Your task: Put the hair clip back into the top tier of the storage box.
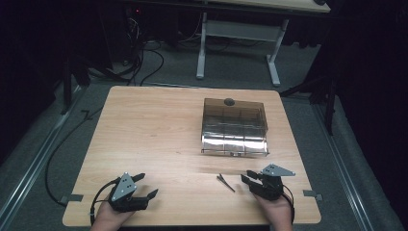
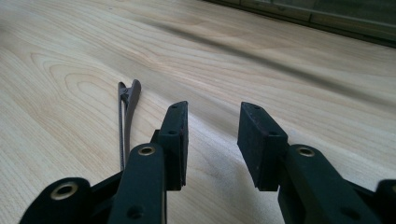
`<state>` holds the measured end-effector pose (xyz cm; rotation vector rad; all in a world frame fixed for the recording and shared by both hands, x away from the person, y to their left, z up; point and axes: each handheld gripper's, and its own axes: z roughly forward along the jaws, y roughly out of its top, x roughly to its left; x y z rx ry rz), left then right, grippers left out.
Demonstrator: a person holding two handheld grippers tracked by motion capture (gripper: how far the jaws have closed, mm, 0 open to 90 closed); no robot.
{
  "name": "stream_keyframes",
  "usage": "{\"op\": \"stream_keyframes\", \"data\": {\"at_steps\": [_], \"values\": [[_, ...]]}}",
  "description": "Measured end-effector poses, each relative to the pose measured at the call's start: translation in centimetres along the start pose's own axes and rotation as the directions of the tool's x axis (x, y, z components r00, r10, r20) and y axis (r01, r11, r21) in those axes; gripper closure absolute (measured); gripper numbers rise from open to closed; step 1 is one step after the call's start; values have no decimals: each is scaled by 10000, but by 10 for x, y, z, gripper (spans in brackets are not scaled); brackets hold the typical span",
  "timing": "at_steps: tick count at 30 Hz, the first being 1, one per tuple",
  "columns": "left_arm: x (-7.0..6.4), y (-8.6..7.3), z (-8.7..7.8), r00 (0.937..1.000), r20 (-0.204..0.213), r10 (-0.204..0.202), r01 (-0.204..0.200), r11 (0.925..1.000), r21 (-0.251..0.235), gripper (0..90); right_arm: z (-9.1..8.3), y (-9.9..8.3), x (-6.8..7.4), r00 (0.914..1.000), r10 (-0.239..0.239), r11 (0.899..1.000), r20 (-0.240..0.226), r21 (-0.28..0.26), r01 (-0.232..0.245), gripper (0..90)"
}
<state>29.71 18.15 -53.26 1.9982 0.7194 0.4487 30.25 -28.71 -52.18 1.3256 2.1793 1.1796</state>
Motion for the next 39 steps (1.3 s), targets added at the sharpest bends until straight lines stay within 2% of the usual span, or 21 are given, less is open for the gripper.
{"op": "stream_keyframes", "data": {"at_steps": [3,8,11,14,17,28,30,35,39], "values": [[0,0,0,10000,-12,16,-16,10000,15,255,-1,-1,-1,9999,-118,9999,-38,-5,118,627],[0,0,0,10000,-17,35,-35,10000,-44,255,-1,-4,-1,10000,40,9999,-64,152,-39,616],[0,0,-1,10000,38,28,-28,10000,-40,255,-1,-3,1,10000,-32,9999,-77,157,33,617],[0,0,0,10000,84,-11,11,10000,-34,254,2,-1,7,9996,-11,9997,-278,248,18,622],[1,0,0,9999,110,-25,24,10000,51,253,8,3,13,9986,-375,9986,-384,359,389,631],[0,0,0,10000,90,14,-14,10000,22,253,27,11,39,9892,-943,9918,-1126,759,1032,691],[0,0,0,10000,94,11,-11,10000,23,253,31,11,43,9872,-1144,9881,-1113,896,1246,715],[0,0,0,9999,101,17,-17,10000,40,254,35,10,46,9866,-1343,9829,-925,1142,1445,763],[0,0,0,9999,104,15,-15,10000,37,254,35,10,48,9842,-1560,9796,-834,1148,1650,854]]}}
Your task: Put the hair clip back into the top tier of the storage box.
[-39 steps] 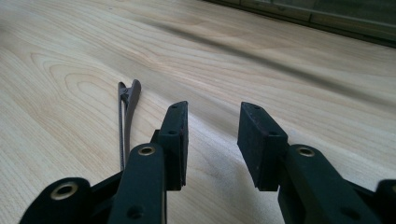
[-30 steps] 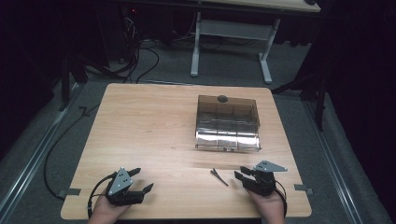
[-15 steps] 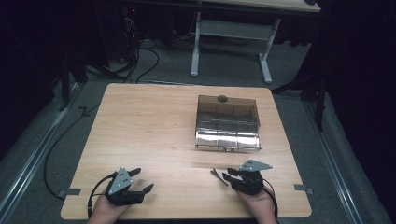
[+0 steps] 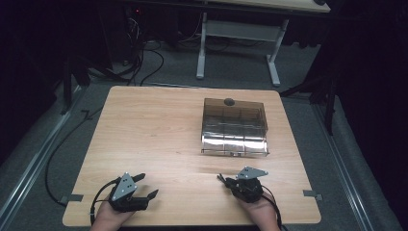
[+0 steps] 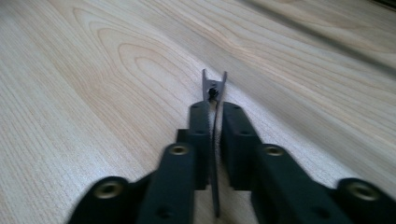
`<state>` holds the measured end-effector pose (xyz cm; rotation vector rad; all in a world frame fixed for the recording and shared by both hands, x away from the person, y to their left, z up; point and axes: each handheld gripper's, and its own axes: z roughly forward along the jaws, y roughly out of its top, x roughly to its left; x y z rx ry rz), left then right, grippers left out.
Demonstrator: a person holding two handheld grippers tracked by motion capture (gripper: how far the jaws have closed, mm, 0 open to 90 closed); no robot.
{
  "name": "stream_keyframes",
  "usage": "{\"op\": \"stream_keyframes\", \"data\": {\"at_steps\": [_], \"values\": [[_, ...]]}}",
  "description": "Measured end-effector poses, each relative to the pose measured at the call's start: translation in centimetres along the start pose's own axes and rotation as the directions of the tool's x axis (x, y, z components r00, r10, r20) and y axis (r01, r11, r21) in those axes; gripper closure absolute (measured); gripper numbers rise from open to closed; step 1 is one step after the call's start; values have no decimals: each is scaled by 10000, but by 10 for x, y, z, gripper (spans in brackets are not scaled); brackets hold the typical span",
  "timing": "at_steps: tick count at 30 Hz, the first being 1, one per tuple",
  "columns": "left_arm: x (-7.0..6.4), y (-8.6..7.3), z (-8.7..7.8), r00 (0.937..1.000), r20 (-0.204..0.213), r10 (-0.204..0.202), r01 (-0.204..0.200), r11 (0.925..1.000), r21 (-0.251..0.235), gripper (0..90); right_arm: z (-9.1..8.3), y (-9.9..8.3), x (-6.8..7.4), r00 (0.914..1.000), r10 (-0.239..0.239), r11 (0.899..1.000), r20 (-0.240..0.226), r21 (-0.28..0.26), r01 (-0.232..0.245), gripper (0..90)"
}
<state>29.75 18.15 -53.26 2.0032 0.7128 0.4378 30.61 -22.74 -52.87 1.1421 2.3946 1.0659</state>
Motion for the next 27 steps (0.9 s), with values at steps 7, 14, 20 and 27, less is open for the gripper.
{"op": "stream_keyframes", "data": {"at_steps": [7,14,20,27], "values": [[0,0,0,10000,-14,3,-3,10000,-27,254,-16,-4,-9,9993,314,9988,204,-378,-306,858],[0,0,0,10000,6,40,-40,10000,-1,254,-39,-24,-30,9898,877,9955,1123,-451,-831,857],[0,0,0,10000,26,13,-13,10000,8,255,-46,-35,-41,9799,1230,9923,1570,-352,-1189,855],[0,0,0,10000,26,25,-25,10000,-20,255,-45,-38,-45,9750,1512,9885,1629,-324,-1479,816]]}}
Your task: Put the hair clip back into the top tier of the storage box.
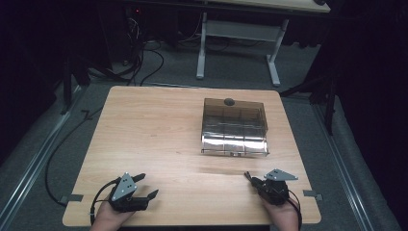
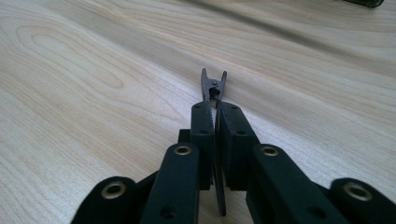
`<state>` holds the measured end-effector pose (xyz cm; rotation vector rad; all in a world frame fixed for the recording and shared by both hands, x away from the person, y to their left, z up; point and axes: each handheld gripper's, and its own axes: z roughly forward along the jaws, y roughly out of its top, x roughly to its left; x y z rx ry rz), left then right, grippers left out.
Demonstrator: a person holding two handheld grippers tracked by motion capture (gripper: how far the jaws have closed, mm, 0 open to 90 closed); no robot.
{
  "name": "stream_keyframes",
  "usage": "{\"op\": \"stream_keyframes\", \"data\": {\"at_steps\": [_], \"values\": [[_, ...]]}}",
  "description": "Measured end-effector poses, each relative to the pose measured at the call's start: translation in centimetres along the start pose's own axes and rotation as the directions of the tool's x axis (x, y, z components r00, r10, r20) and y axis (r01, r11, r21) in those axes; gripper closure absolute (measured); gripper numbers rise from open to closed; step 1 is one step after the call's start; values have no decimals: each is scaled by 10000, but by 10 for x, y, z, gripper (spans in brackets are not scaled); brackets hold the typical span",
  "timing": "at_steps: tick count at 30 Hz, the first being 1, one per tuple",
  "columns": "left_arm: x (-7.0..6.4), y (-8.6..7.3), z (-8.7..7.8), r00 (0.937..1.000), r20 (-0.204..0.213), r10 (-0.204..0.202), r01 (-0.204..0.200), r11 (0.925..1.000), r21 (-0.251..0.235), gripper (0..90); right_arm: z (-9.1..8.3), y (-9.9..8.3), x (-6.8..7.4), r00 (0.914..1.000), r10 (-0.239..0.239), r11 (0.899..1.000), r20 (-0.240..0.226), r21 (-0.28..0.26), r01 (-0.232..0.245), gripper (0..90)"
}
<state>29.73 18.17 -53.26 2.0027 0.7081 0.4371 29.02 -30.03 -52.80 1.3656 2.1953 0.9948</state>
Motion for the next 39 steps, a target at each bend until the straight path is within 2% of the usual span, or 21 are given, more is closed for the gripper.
{"op": "stream_keyframes", "data": {"at_steps": [2,4,5,6,8,14,29,32,39], "values": [[0,0,0,10000,8,-1,1,10000,-3,254,-1,1,0,10000,-22,9999,-64,-107,22,750],[0,0,0,10000,11,-7,7,10000,-2,254,-5,3,-1,9998,128,9988,-181,-473,-136,750],[0,0,0,10000,-1,-12,12,10000,1,255,-7,4,-2,9998,159,9980,-157,-609,-168,761],[0,0,0,10000,3,-17,17,10000,15,255,-8,5,-2,9994,325,9967,-133,-733,-334,811],[0,0,1,10000,5,-4,4,10000,43,255,-10,7,-2,9996,270,9951,-17,-954,-271,885],[0,0,1,10000,-12,-3,3,10000,63,255,-1,9,1,10000,82,9982,-5,-593,-83,900],[0,0,1,10000,5,-3,3,10000,50,255,2,7,7,9994,-198,9989,-278,-421,187,900],[0,0,1,10000,7,3,-3,10000,44,255,0,8,7,9992,-286,9982,-266,-542,271,900],[-1,0,0,10000,8,38,-38,10000,79,255,-5,6,2,9999,-70,9979,-125,-639,62,895]]}}
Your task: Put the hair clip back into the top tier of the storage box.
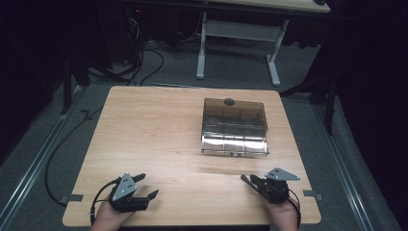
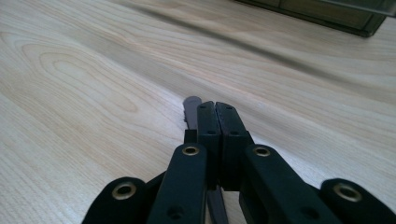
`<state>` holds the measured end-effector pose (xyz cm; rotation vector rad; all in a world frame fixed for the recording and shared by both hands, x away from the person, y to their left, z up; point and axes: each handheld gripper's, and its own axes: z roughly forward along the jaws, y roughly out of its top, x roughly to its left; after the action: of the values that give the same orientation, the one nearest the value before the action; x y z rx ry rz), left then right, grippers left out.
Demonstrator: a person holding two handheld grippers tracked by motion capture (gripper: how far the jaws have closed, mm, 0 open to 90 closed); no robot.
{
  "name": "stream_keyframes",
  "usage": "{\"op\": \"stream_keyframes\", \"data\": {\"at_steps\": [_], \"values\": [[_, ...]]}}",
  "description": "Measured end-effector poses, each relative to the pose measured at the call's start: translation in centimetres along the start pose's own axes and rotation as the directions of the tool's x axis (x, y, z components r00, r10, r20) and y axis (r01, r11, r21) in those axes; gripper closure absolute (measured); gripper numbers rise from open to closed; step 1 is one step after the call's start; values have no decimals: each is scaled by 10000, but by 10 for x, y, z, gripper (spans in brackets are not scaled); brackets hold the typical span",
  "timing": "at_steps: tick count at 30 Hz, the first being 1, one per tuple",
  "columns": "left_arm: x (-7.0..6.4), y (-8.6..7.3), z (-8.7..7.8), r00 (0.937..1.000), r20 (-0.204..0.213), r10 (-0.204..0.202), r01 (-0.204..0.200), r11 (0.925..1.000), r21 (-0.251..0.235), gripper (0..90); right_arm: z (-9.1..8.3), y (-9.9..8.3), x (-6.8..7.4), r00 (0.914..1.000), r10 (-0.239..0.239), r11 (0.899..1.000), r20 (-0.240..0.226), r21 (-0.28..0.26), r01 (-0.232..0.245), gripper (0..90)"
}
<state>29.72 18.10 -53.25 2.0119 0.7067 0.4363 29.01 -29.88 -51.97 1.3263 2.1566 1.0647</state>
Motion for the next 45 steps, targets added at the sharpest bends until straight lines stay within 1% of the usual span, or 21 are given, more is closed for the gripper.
{"op": "stream_keyframes", "data": {"at_steps": [2,7,10,12,13,16,17,18,19,20,21,23,25,27,31,34,38,40,42,44,45], "values": [[0,0,0,10000,-5,-6,6,10000,5,255,0,-1,-2,9997,234,9997,45,41,-234,890],[0,0,0,10000,-22,1,-1,10000,24,255,3,-4,-7,9993,367,9990,59,254,-368,870],[0,0,0,10000,-31,4,-4,10000,18,255,3,-5,-8,9982,585,9976,107,355,-589,865],[0,0,0,10000,-20,4,-4,10000,20,255,3,-5,-7,9982,561,9978,192,355,-567,857],[0,0,0,10000,-15,3,-3,10000,12,255,2,-5,-7,9979,602,9971,258,459,-614,852],[0,0,0,10000,-12,46,-46,10000,-21,255,4,-1,-8,9984,436,9961,370,756,-463,821],[-1,0,0,10000,14,58,-58,10000,-4,257,3,0,-7,9984,415,9950,390,891,-449,795],[-1,0,0,10000,35,78,-78,10000,2,257,3,3,-7,9987,295,9935,424,1088,-339,769],[-1,0,0,9999,67,100,-100,9999,33,257,3,5,-6,9982,306,9907,513,1311,-371,763],[-1,0,0,9999,93,120,-120,9999,32,257,2,7,-6,9982,110,9887,588,1488,-196,758],[-1,0,0,9998,120,127,-128,9999,38,257,2,10,-6,9979,18,9847,642,1735,-130,746],[-1,0,0,9998,147,136,-137,9999,47,258,2,14,-6,9982,-88,9788,590,2049,-35,727],[-1,0,0,9998,153,140,-141,9999,62,260,3,18,-8,9979,16,9722,643,2337,-166,718],[-1,0,0,9998,156,147,-148,9999,74,260,5,20,-11,9982,120,9646,582,2625,-269,708],[-1,0,0,9997,160,160,-161,9999,59,261,7,25,-12,9990,109,9488,439,3150,-241,689],[-1,0,0,9997,153,177,-178,9998,24,260,6,31,-12,9988,125,9400,475,3400,-279,678],[-1,0,0,9997,158,194,-194,9998,-1,261,4,39,-13,9993,126,9254,346,3782,-248,675],[-2,0,0,9996,180,216,-217,9998,21,261,4,42,-13,9994,113,9165,313,3994,-229,675],[-2,0,0,9996,183,226,-227,9997,22,261,4,45,-13,9997,88,9046,241,4259,-182,673],[-2,0,0,9996,190,225,-226,9997,22,261,3,47,-13,9999,50,8983,148,4392,-110,668],[-2,0,0,9996,191,226,-226,9997,21,261,3,49,-13,9999,42,8909,96,4542,-81,664]]}}
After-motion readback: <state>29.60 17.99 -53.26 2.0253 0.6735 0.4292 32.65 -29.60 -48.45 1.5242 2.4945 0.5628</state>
